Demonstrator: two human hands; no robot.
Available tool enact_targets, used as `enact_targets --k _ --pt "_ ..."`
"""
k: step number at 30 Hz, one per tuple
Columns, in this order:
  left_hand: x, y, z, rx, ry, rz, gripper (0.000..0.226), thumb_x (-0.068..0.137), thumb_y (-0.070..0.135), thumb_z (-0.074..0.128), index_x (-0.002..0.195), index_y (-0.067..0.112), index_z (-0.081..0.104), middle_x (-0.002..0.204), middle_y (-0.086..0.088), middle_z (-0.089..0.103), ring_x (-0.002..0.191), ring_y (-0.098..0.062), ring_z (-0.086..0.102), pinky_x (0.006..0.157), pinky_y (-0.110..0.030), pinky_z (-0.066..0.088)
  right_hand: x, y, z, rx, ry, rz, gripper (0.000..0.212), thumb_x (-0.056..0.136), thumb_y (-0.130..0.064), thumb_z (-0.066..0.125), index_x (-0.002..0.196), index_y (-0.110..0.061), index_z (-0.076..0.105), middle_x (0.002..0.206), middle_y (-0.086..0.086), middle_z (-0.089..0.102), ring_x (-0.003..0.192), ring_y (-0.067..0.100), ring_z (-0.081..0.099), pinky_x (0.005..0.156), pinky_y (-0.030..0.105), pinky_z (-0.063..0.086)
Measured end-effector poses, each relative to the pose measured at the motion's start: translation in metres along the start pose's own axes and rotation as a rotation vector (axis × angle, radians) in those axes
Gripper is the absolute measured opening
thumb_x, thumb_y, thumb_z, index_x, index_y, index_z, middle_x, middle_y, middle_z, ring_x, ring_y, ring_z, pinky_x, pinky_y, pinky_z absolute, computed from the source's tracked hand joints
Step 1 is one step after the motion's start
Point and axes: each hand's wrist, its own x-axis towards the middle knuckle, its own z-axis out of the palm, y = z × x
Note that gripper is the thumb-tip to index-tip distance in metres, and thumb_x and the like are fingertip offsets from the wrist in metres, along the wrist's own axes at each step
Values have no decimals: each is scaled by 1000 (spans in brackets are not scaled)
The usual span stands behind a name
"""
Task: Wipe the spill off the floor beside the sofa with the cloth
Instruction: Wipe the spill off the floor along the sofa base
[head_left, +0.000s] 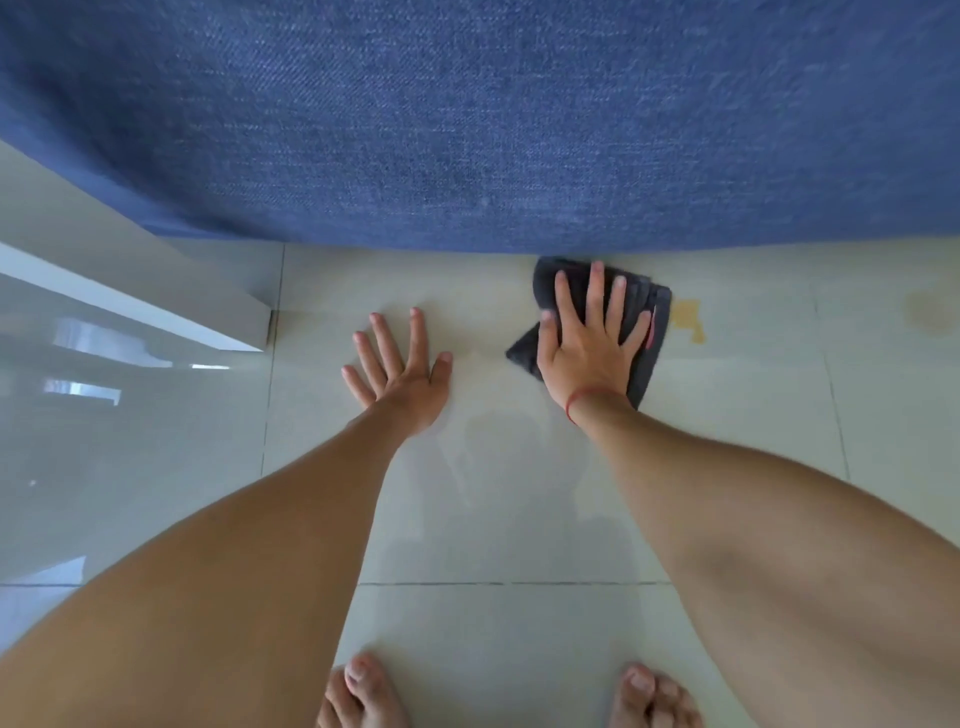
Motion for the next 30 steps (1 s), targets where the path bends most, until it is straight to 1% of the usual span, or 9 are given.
enact_targets --k 4,8,14,16,18,20,22,25,30 --pt "3 -1 2 9 11 -5 61 95 55 16 142 47 -21 151 1 -37 139 -23 -33 110 -48 -19 20 -30 2 28 3 -79 51 99 -42 26 149 -37 22 162 -4 11 149 28 0 114 65 -1" --pt "3 -1 2 -3 9 -15 61 93 57 16 141 48 -22 151 2 -37 138 -23 -33 109 -48 -19 -1 -44 9 5 -7 -270 50 98 -42 30 147 -34 30 161 -7 18 149 25 9 114 63 3" --pt "-2 1 -3 -7 -20 1 60 94 56 15 141 47 -23 150 2 -38 137 -23 -35 109 -49 -20 -42 7 9 -30 -3 -506 48 98 -38 34 145 -31 37 157 -8 29 146 23 24 117 53 13" --pt "-3 0 -4 -6 -17 8 60 95 55 15 141 46 -22 151 1 -37 138 -24 -34 110 -49 -19 -42 26 5 -31 8 -426 49 98 -38 32 146 -32 34 158 -9 27 147 20 22 118 49 11" --pt "-3 0 -4 -5 -10 12 60 95 55 15 142 46 -22 151 0 -36 138 -24 -34 110 -49 -19 -30 27 3 -11 11 -234 50 99 -39 28 148 -34 27 160 -10 20 149 19 14 119 48 7" --pt "-1 0 -3 1 -2 15 60 95 55 15 142 46 -21 152 0 -36 138 -24 -33 109 -50 -19 -9 12 2 26 23 -39 51 99 -41 24 150 -36 20 162 -9 11 150 20 6 118 53 2" --pt "1 0 -1 6 4 14 60 95 55 15 142 46 -21 152 0 -36 138 -24 -33 109 -50 -19 10 -11 2 49 29 45 52 99 -41 22 151 -35 17 162 -6 8 150 25 1 114 61 -1" --pt "3 0 -1 4 -6 10 60 95 55 15 141 46 -22 151 1 -37 138 -25 -34 109 -50 -20 20 -37 7 55 17 3 52 99 -40 22 151 -35 17 162 -5 9 149 29 0 112 65 -4" --pt "4 -1 -2 -21 -27 14 61 94 56 15 140 47 -23 150 2 -39 137 -24 -35 109 -50 -20 -8 -39 11 -3 -16 -229 50 100 -41 25 150 -35 22 162 -8 12 150 24 5 115 60 0"
